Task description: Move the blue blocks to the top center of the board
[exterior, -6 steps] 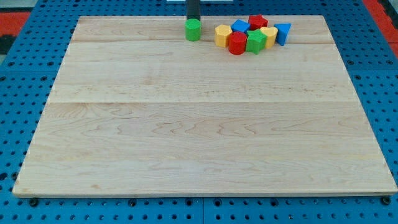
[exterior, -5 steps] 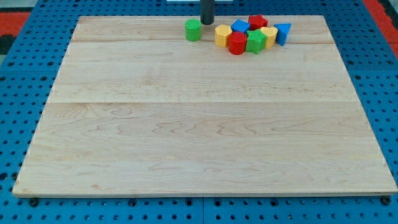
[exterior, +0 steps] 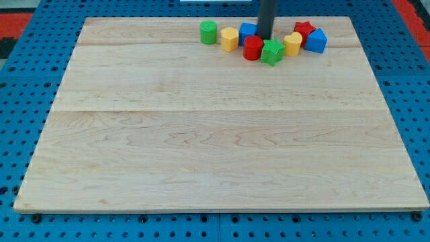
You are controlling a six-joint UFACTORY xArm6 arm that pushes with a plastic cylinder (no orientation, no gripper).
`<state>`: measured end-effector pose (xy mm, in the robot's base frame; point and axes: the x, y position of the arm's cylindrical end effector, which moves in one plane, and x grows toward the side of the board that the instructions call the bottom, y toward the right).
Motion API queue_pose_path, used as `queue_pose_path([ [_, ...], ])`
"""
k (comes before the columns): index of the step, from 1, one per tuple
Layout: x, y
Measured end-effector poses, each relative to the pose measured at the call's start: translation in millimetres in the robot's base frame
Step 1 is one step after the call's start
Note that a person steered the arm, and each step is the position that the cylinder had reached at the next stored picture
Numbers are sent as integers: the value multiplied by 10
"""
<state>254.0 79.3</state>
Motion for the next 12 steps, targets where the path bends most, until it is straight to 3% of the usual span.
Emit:
queue_pose_path([
  [1,-91,-36],
  [3,-104,-656],
  [4,-290,-212],
  [5,-521,790],
  [6,-457,1303],
  [8,376,598],
  [9,599,780],
  [10,514,1773],
  [11,455,2032],
  [12,321,1446],
])
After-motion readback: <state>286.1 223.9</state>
